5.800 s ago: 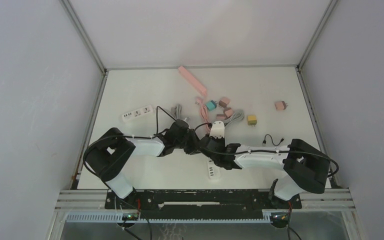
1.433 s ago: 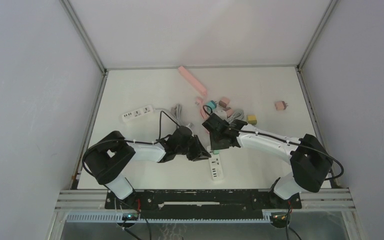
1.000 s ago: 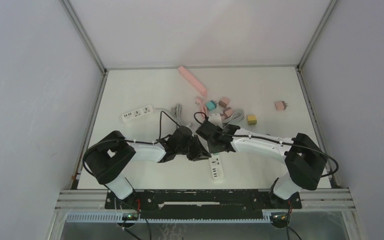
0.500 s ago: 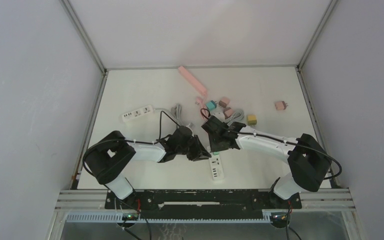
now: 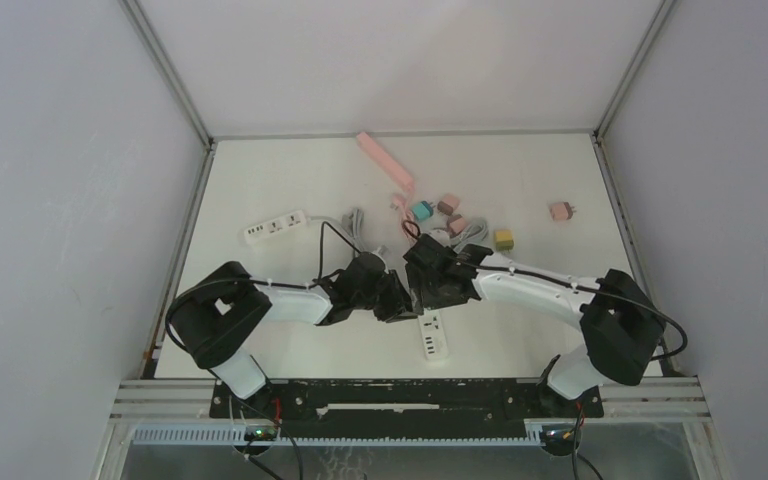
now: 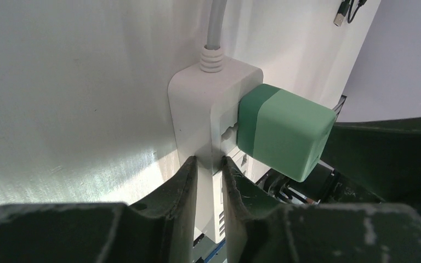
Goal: Insert the plug
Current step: Press the plug into the socket, then move the socket to the center of the board.
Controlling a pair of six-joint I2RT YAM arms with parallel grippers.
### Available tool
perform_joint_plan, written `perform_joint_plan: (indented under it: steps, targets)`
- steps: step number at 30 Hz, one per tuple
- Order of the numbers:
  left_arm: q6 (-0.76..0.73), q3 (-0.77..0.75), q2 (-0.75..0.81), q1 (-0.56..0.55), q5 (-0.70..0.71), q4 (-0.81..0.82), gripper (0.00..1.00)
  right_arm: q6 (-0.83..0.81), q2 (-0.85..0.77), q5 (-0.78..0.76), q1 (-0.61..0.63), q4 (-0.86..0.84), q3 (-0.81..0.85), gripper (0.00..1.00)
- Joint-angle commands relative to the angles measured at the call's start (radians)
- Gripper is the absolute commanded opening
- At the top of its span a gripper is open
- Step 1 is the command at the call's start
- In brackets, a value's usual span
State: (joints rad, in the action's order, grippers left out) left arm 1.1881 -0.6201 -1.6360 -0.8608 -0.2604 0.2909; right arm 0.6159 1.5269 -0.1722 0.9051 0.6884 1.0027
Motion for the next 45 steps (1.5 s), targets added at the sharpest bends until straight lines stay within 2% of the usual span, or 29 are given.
perform_joint_plan:
  steps: [1, 5, 8, 14, 19, 23, 27, 32, 35, 37, 40, 43, 45]
  targets:
    - [-0.032, -0.025, 0.004, -0.007, 0.058, -0.055, 0.27, 0.022, -0.133, 0.008, 0.005, 0.029, 0.056, 0.77]
    - [-0.047, -0.027, 0.035, -0.007, 0.083, -0.085, 0.3, 0.022, -0.186, -0.039, 0.044, 0.045, 0.052, 0.9]
    - [-0.064, -0.026, 0.074, -0.006, 0.121, -0.127, 0.36, 0.03, -0.192, -0.073, 0.076, 0.046, 0.025, 0.96]
    - [-0.112, -0.011, 0.194, 0.008, 0.233, -0.261, 0.56, 0.083, -0.205, -0.127, 0.118, 0.006, -0.068, 1.0]
    - [-0.15, 0.034, 0.311, 0.078, 0.297, -0.36, 0.7, 0.089, -0.202, -0.136, 0.139, -0.032, -0.114, 1.0]
    - [-0.2, 0.045, 0.448, 0.141, 0.359, -0.488, 0.8, 0.085, -0.149, -0.13, 0.164, -0.066, -0.13, 1.0]
    - [-0.289, -0.009, 0.604, 0.2, 0.447, -0.669, 0.89, 0.079, -0.06, -0.139, 0.18, -0.109, -0.135, 1.0]
    - [-0.426, -0.189, 0.776, 0.249, 0.557, -0.927, 0.99, 0.061, 0.023, -0.147, 0.181, -0.16, -0.137, 0.94]
    - [-0.535, -0.307, 0.829, 0.279, 0.604, -1.009, 1.0, 0.035, 0.051, -0.144, 0.177, -0.192, -0.136, 0.88]
    - [-0.605, -0.369, 0.853, 0.301, 0.641, -1.03, 1.0, 0.007, 0.063, -0.13, 0.166, -0.218, -0.137, 0.81]
    - [-0.683, -0.398, 0.879, 0.31, 0.771, -1.017, 1.0, -0.057, 0.076, -0.08, 0.144, -0.259, -0.136, 0.7]
    - [-0.739, -0.389, 0.896, 0.329, 0.815, -0.992, 1.0, -0.118, 0.092, -0.045, 0.125, -0.298, -0.125, 0.51]
    - [-0.757, -0.369, 0.911, 0.355, 0.806, -0.975, 1.0, -0.17, 0.116, -0.027, 0.113, -0.31, -0.1, 0.49]
